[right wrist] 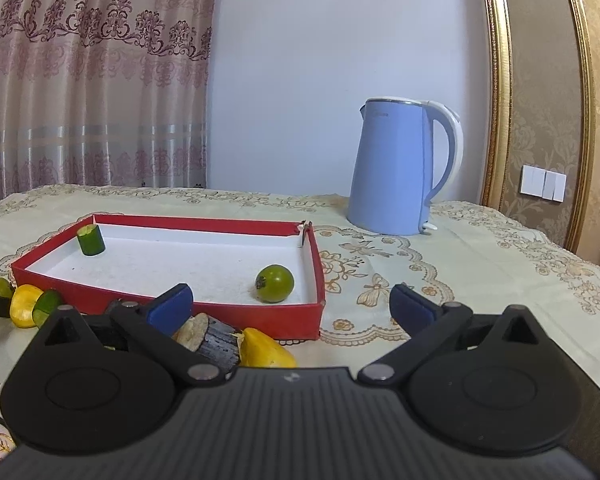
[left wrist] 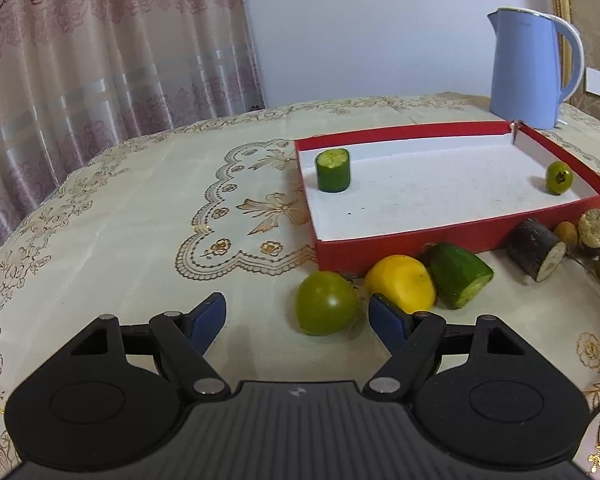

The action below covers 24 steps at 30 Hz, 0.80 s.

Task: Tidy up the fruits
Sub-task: 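Release the cucumber in the box and withdraw the left gripper while the right gripper drops the lime in, then close the left gripper on the large green lime beside the box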

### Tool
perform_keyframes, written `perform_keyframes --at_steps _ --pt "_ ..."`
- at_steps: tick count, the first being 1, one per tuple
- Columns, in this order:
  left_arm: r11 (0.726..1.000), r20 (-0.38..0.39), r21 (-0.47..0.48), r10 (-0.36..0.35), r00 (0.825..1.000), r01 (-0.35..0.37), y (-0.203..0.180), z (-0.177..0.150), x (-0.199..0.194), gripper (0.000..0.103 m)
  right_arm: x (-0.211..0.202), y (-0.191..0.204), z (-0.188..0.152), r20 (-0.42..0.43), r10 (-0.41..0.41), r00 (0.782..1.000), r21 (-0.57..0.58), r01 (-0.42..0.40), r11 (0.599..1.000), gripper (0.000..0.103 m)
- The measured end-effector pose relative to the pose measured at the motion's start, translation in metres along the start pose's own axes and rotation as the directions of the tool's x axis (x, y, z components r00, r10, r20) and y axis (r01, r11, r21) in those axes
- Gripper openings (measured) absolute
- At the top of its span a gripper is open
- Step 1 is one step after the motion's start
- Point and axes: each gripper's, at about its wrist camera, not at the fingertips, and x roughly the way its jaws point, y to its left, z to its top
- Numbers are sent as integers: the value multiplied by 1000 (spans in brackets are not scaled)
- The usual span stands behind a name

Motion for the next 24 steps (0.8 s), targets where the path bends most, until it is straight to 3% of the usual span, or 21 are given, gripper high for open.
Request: perform_keyframes --at_steps 6,10,19,24 --pt "999 -13 -33 -28 1000 27 7 3 6 72 1 -1 0 -3 -7 1000 4 7 1000 103" --pt "1000 -20 -29 -6 1000 5 0 5 10 69 0 -1 0 1 -6 1000 5 6 1000 103" --pt "998 -38 -57 7 999 -9 0 6 14 69 0 -2 0 -3 0 1000 1 0 1000 103" --pt "999 -24 -22 44 999 -44 -7 5 14 70 0 -1 1 -3 -8 1000 0 8 1000 103"
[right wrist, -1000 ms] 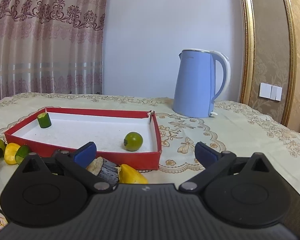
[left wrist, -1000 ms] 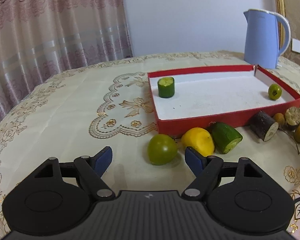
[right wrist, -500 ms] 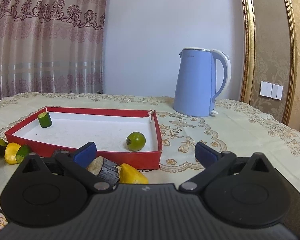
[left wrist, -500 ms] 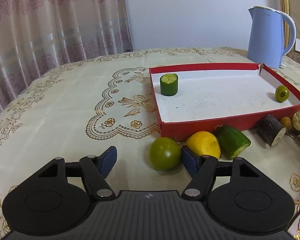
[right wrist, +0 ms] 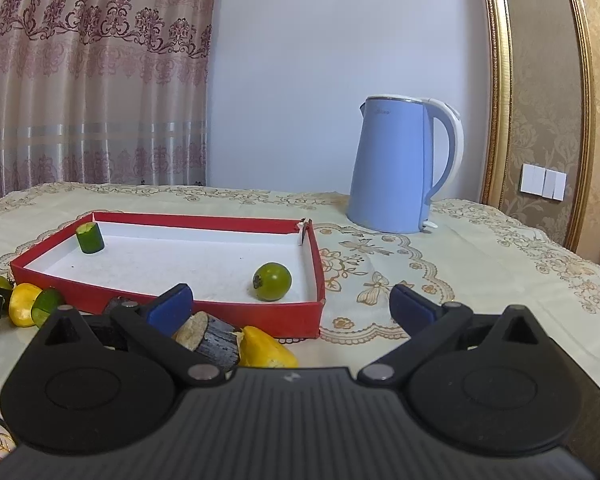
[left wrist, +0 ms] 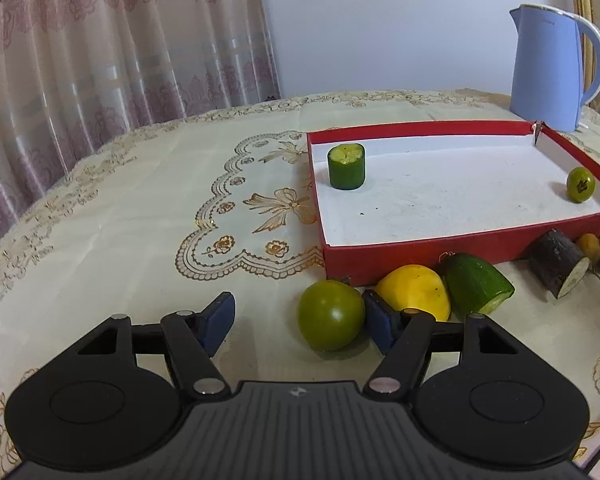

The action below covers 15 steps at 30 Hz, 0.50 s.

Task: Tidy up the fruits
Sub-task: 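Close the left gripper on the large green lime beside the box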

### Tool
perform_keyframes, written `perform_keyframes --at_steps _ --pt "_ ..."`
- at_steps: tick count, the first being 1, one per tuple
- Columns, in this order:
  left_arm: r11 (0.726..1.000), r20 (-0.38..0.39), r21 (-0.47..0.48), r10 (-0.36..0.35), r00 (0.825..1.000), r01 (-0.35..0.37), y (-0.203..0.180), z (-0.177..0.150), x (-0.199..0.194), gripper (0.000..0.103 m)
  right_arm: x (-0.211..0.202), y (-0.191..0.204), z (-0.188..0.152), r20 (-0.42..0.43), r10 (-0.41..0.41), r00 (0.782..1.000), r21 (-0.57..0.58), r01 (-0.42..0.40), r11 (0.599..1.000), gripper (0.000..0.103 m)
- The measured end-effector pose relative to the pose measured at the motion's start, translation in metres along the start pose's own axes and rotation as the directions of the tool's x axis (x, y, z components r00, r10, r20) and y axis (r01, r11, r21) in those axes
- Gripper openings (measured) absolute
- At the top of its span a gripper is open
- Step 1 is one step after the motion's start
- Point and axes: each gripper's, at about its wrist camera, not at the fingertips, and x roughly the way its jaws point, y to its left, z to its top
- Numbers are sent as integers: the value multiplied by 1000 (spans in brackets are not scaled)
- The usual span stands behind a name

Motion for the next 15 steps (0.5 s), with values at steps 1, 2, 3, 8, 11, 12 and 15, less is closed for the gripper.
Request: perform_keyframes --at_steps 1,2,3,8,11,12,15 --pt "1000 2 6 5 1000 -5 -1 0 0 70 0 0 0 -2 -1 1000 1 1 1000 103" --pt "1000 3 8 8 1000 -8 -2 0 0 70 1 0 0 -4 -3 1000 1 3 1000 103" --pt "1000 2 7 8 1000 -8 -2 0 0 69 1 0 0 -5 -5 1000 1 5 1000 103" --pt "1000 -3 -8 -9 1000 9 0 1 0 65 1 1 0 -6 -9 1000 2 9 1000 103" --pt "999 -5 -18 -41 999 41 0 1 -1 52 1 1 0 -9 -8 1000 3 8 1000 103" --pt "999 -4 -16 -44 999 44 -1 1 -2 47 1 1 0 -9 -7 1000 4 7 1000 103" --pt "999 -3 -7 -54 999 54 -6 1 -3 35 1 1 0 -5 0 1000 4 0 1000 103"
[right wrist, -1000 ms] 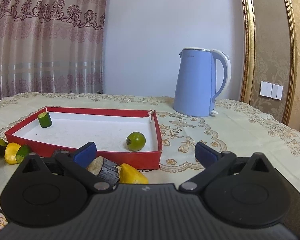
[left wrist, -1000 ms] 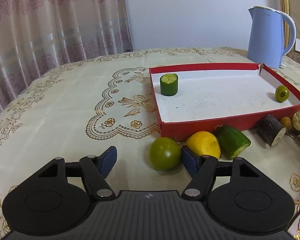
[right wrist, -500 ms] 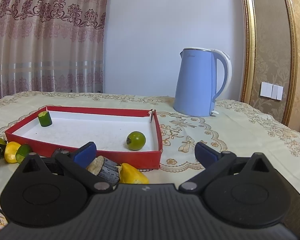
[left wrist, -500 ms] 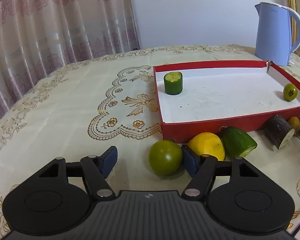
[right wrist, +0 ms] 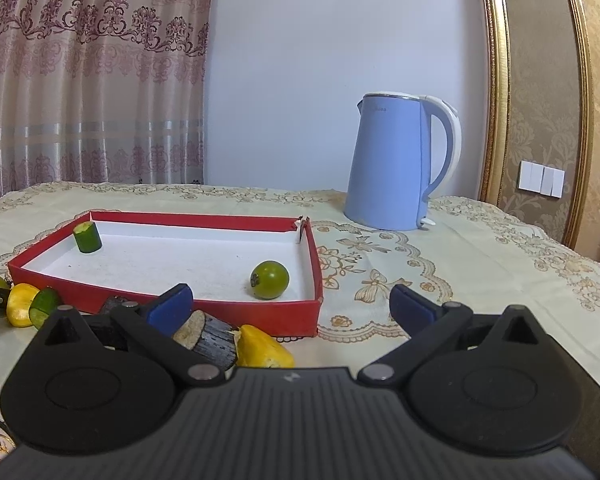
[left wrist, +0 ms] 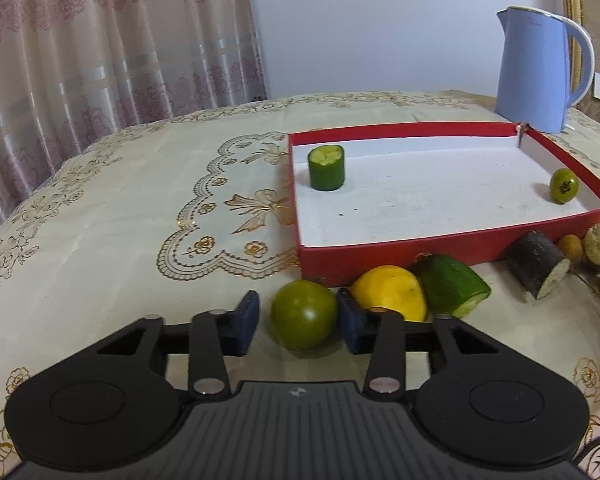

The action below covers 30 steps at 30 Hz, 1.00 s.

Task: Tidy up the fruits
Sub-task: 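Close the left gripper on the large green lime beside the box, then lift the lime with the left gripper while the right gripper grasps a brown longan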

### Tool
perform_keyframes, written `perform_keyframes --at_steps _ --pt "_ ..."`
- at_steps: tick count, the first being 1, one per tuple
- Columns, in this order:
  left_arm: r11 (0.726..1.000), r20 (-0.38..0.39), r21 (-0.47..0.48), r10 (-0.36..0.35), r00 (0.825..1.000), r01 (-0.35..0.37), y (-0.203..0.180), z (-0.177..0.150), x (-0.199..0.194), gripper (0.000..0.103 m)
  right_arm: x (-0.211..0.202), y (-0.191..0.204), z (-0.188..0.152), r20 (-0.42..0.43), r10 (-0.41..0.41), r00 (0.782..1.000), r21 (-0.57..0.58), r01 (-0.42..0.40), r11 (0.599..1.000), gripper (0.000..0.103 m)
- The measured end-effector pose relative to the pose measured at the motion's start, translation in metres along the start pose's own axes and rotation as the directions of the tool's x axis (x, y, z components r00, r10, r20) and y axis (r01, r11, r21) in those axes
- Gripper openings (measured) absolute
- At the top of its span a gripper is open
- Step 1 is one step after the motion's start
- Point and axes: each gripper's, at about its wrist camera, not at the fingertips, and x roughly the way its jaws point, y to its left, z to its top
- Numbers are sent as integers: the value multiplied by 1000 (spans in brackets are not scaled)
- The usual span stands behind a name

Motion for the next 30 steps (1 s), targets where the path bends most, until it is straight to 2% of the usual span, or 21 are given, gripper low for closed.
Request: perform_keyframes --at_steps 8,15,20,24,28,30 --pt "1000 -8 -13 14 1000 -14 0 1 -4 33 2 -4 0 -3 23 1000 13 -23 1000 103" --pt "991 59 -13 135 989 -135 5 1 -20 33 -9 -11 -2 55 40 998 49 -43 998 103" --pt "981 90 -40 194 977 -191 18 3 -30 33 -17 -18 -2 35 33 999 13 -33 999 103" --pt "978 83 -65 205 975 -200 28 4 -32 33 -21 -19 0 15 63 998 -12 -63 998 103" --pt "977 80 -71 204 976 -199 29 3 -34 33 -23 -10 -5 -1 90 996 -95 -90 991 103" --pt "979 82 -66 200 976 -195 27 2 -35 33 -23 -7 -6 -16 113 993 -110 -114 987 98"
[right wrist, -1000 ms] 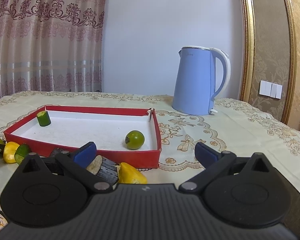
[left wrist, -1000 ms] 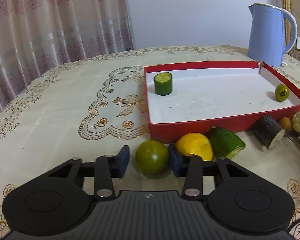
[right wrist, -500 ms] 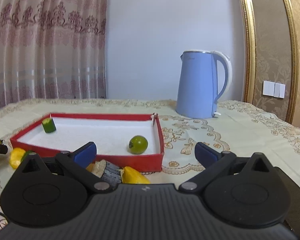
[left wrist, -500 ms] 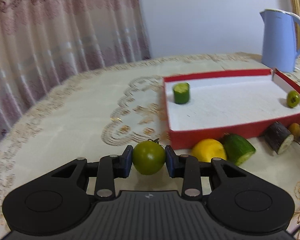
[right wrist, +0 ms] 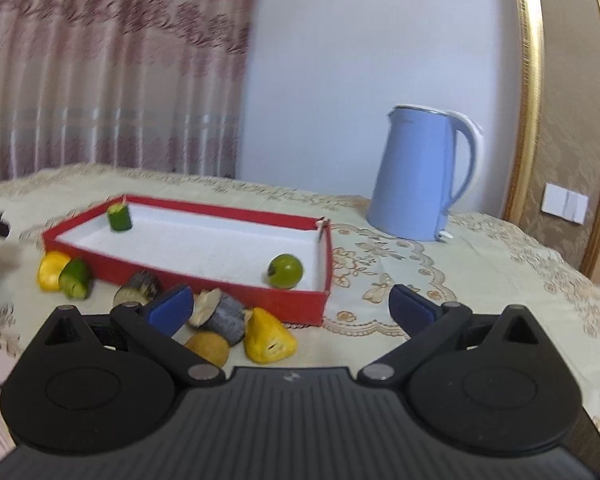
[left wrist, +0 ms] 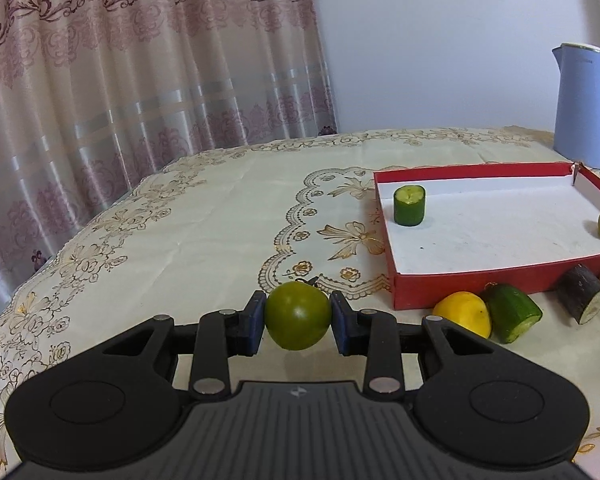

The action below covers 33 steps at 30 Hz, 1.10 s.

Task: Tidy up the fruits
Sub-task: 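Lift the lime with the left gripper while the right gripper grasps a brown longan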

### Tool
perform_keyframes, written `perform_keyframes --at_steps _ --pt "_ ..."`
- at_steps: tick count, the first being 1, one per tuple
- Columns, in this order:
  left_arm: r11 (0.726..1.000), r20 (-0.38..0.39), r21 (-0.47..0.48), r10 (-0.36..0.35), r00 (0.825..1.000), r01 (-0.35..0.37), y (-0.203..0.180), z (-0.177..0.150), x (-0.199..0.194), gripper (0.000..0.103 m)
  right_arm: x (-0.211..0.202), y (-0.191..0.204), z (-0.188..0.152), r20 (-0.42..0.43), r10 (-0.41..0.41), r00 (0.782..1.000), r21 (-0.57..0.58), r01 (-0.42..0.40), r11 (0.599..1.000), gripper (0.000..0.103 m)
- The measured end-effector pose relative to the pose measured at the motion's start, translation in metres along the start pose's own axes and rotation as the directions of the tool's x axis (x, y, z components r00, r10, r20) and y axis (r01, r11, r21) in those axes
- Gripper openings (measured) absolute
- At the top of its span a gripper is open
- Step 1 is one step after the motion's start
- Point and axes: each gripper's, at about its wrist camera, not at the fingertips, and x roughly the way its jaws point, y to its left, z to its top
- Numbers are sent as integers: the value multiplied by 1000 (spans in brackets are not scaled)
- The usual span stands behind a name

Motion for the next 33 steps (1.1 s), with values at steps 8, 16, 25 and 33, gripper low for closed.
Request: perform_keyframes --at_steps 8,16,25,33 --pt "1000 -3 20 -8 1000 9 -7 -3 0 33 6 8 -2 -80 91 993 -7 -92 996 58" --pt "999 0 33 -18 1000 18 -11 -3 -2 33 14 29 -3 -154 170 973 -62 -181 982 41" --pt "999 -1 44 -27 1000 27 -14 -3 -3 33 30 33 -3 -219 146 965 -80 -167 983 36" --pt "998 -17 48 -37 999 38 -17 -3 0 33 34 34 -2 -230 141 963 -94 -166 982 29"
